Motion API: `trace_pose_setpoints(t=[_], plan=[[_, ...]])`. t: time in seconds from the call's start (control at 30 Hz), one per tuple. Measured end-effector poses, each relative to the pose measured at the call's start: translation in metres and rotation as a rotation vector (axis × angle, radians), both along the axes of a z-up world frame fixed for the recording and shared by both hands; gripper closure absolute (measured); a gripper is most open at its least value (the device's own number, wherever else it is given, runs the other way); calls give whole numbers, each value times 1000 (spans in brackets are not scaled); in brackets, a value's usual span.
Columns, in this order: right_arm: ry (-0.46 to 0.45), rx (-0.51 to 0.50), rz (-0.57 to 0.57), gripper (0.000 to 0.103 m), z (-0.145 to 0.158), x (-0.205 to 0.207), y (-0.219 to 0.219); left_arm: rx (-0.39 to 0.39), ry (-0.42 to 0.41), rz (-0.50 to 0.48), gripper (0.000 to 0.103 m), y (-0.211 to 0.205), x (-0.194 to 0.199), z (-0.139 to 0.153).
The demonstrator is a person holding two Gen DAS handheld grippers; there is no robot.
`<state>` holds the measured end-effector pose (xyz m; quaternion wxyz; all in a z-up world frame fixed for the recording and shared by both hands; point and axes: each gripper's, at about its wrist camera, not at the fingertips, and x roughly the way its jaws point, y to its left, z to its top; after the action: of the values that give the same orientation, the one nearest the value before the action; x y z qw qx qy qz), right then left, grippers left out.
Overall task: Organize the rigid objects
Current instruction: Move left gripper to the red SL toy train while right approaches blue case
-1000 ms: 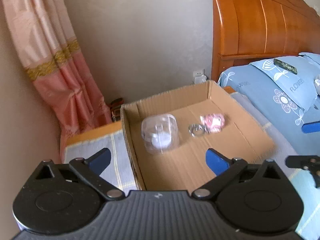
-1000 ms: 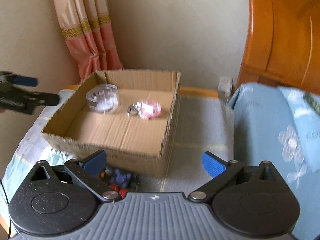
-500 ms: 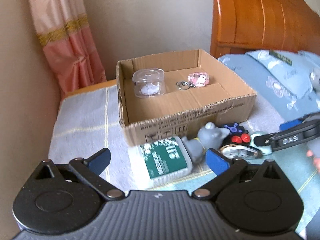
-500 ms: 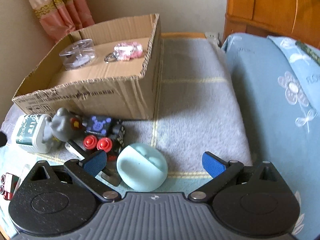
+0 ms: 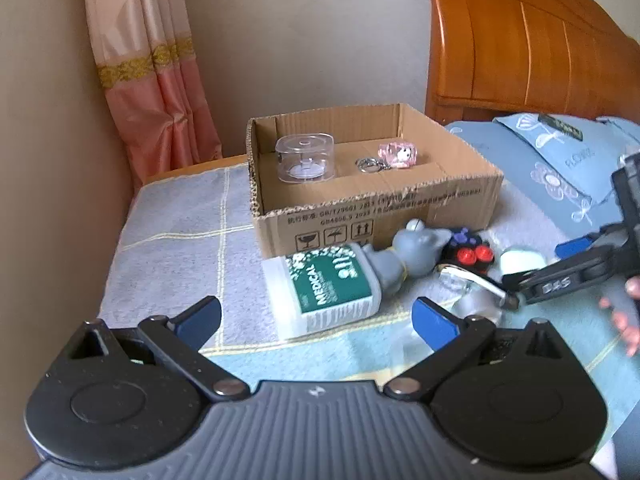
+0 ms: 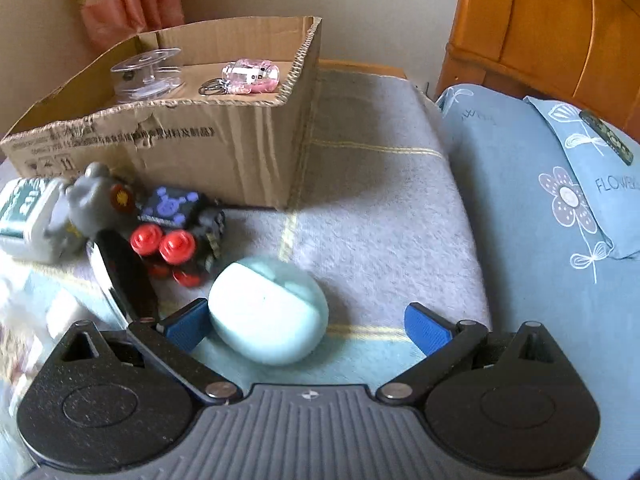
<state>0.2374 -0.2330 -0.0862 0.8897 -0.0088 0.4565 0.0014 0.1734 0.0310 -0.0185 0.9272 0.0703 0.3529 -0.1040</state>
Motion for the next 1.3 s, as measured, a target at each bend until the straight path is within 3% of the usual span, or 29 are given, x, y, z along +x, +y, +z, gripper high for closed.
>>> trace_pose_setpoints(t=[0.2, 0.47, 0.87, 1.1, 1.3], plan=[[-67, 6, 97, 0, -3, -20, -11, -43, 2, -12, 2, 11, -9, -6], [-151, 11, 138, 0, -8, -34, -14, -26, 47, -26, 2, 23, -22, -24], [-130, 6, 120, 0, -7, -31, -12, -6, 138, -7, 2, 32, -24, -61], [-133, 3, 113, 0, -7, -32, -12, 30, 151, 53, 2, 56, -26, -67], [-158, -2, 102, 0, -9, -38, -10, -3, 139, 45, 2, 68, -28, -69]])
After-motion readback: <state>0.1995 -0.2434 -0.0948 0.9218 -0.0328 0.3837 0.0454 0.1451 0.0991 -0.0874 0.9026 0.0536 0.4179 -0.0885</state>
